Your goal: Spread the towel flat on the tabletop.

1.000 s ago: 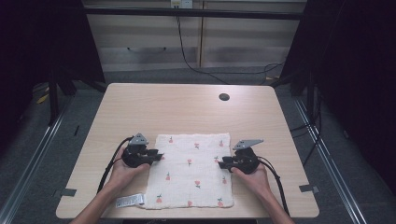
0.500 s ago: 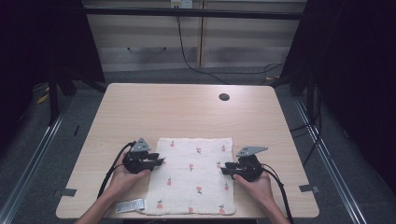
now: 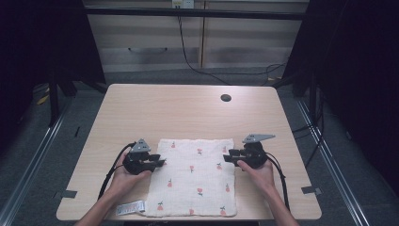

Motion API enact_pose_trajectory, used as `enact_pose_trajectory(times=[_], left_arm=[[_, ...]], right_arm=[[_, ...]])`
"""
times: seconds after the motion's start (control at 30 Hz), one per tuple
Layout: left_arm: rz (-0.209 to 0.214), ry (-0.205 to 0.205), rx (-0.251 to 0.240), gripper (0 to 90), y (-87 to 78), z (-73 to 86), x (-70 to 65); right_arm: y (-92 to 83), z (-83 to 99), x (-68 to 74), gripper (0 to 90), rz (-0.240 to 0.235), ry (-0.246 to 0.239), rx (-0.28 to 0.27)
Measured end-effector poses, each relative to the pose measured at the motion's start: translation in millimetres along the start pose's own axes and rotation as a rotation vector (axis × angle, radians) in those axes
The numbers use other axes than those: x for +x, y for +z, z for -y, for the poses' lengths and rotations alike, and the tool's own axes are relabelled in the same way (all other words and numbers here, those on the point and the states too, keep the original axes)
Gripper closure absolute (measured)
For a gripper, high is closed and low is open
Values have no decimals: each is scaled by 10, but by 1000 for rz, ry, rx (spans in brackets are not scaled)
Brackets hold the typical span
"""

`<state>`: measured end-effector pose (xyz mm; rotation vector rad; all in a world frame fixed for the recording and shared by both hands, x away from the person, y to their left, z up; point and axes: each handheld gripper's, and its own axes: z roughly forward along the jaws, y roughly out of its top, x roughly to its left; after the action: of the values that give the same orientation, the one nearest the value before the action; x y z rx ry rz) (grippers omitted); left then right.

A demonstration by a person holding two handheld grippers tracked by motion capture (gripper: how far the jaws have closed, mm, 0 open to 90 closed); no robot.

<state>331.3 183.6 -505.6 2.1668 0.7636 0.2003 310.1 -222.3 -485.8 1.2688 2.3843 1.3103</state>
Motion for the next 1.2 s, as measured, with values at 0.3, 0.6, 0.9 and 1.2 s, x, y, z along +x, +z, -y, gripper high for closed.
enact_pose_trajectory(times=[0.3, 0.6, 0.9, 1.2], left_arm=[[1, 4, 3, 657, -3, -2, 4], [5, 11, 6, 656, -3, -3, 8], [16, -3, 1, 656, -1, 1, 16], [19, -10, 9, 657, -1, -12, 24]], right_arm=[[137, -273, -447, 626, 57, 22, -7], [323, -310, -607, 627, 99, 46, 35], [366, -260, -668, 646, 124, 55, 64], [383, -246, -640, 883, 81, 68, 41]])
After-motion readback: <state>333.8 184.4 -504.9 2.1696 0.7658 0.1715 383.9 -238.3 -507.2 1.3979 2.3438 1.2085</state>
